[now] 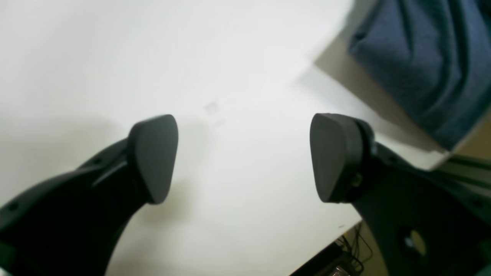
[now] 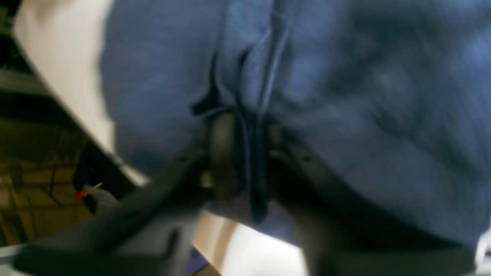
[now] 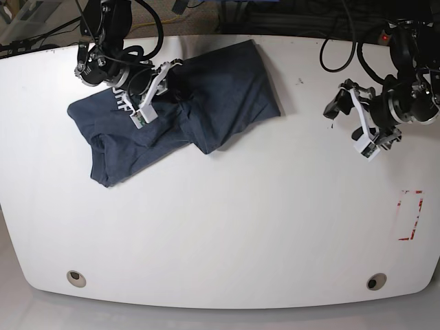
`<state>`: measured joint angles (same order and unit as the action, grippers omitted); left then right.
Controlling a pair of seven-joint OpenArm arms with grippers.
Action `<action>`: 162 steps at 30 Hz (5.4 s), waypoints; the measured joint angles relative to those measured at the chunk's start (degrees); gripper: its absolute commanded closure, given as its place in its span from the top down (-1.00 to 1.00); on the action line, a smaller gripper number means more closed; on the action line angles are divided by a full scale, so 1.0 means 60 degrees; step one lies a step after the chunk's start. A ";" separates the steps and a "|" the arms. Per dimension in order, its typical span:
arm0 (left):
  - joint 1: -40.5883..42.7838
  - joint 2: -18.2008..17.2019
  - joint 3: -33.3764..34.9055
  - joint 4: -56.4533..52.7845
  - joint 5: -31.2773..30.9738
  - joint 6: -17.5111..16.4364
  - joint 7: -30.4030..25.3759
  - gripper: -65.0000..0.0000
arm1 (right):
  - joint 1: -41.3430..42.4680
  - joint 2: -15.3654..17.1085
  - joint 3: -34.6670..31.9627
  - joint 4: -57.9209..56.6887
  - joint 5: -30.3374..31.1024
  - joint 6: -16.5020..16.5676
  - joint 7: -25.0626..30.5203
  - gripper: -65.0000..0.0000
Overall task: Fold the T-shirt properly
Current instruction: 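Move the left gripper back to the bundle's folded end, then pinch the bundle end with the right gripper and flatten it inward, then grasp the bundle's opposite end with the left gripper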
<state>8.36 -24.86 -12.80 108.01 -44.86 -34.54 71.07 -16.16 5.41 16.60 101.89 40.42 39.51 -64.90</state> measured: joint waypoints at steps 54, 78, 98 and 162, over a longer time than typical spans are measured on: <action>-0.1526 0.1275 0.7173 -0.1235 0.3271 -0.0900 -0.0288 0.33 | 0.2856 0.2433 0.2029 -0.4280 -0.1774 0.0025 0.1708 0.28; -0.4572 -0.0291 0.6229 -0.1861 0.3366 -0.0900 -0.1009 0.33 | 0.1071 0.1279 -0.0127 0.0051 -0.1763 0.0007 0.1468 0.29; -0.0780 -0.0124 -0.0415 -0.0233 0.3468 -0.0903 -0.0444 0.33 | 0.4309 0.0860 -0.2750 -0.3107 0.1461 0.0033 0.0080 0.31; -0.1457 0.1694 0.0448 -0.0160 0.3515 -0.0903 -0.0466 0.33 | 0.2379 0.0783 -0.3009 -0.3381 0.1559 -0.1621 0.3111 -1.00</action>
<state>-0.38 -14.70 -10.11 107.04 -23.77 -39.97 68.27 -1.89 10.11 -1.45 81.60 49.78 29.78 -46.24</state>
